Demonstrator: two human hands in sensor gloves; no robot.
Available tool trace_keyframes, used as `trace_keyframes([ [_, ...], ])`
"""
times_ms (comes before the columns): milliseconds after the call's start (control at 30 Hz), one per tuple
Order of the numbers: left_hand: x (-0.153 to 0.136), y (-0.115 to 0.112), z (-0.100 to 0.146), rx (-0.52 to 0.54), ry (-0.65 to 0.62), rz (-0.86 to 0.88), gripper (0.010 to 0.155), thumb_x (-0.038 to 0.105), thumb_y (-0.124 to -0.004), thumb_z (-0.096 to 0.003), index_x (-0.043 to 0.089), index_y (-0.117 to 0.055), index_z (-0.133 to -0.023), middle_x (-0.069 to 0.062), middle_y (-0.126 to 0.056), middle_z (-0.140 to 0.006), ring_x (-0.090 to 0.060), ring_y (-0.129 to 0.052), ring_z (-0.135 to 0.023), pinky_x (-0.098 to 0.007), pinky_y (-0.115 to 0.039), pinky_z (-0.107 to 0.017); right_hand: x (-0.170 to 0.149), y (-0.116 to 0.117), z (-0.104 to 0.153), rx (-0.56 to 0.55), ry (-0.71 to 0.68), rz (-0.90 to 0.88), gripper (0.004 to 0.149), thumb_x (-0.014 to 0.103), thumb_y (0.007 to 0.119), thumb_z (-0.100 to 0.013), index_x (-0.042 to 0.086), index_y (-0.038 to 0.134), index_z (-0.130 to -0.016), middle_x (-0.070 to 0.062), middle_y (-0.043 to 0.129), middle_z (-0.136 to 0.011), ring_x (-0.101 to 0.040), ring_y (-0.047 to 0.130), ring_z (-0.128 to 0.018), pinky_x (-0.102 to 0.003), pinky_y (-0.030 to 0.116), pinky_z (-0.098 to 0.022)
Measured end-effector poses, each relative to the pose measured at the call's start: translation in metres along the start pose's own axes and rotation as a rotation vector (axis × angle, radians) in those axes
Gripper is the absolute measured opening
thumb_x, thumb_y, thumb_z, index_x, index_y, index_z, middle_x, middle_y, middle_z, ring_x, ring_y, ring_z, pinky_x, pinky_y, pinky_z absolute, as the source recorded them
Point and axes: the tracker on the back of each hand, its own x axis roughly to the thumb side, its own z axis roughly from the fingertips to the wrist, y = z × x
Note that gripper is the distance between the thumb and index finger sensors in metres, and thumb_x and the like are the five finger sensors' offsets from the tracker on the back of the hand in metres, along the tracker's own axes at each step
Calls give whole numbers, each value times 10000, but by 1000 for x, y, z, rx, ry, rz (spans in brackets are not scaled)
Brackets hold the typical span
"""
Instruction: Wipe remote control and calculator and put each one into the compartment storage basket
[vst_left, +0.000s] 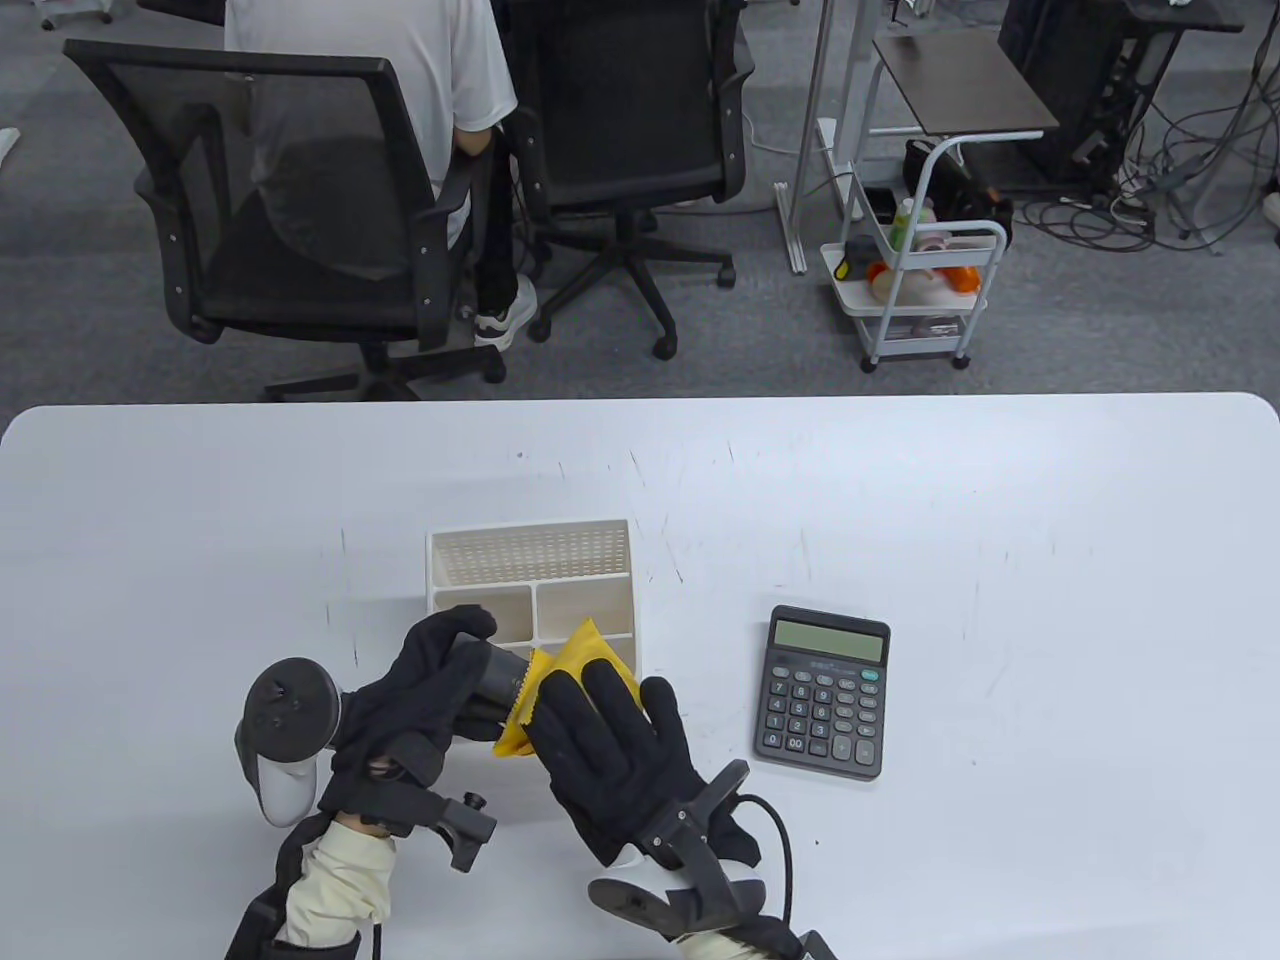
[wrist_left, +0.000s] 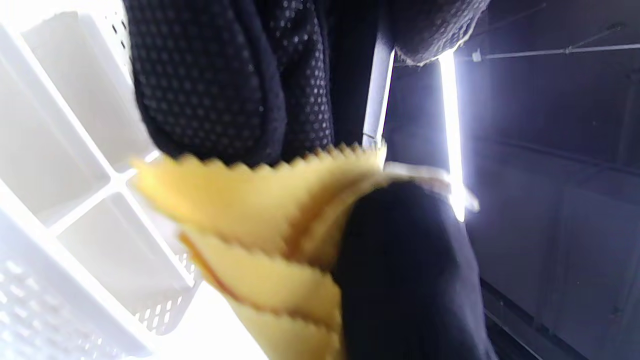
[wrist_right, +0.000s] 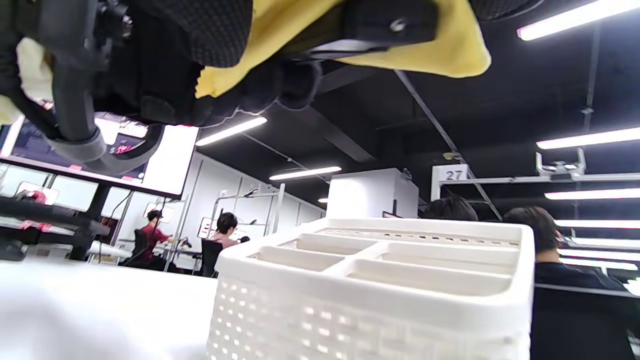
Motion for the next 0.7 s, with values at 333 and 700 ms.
trace_keyframes([
  [333,4,-12,-3,-79,-33,-46,450,441,-630,-593,264,-643,-1006,-60,-1031,-758,-213,-1171,-482,-316,-1001,-307,0,1,-2,10,48,13,660,335,691,-587,171,374,-1142,-151,318,-1209,-474,453,-1044,-715,473,-643],
  [700,4,-15,-5,-149,-31,-70,458,444,-636,-589,256,-643,-1006,-57,-1033,-757,-202,-1169,-509,-334,-994,-336,3,0,-2,6,3,-4,630,338,690,-584,176,428,-1134,-132,336,-1208,-465,437,-1056,-724,469,-643],
])
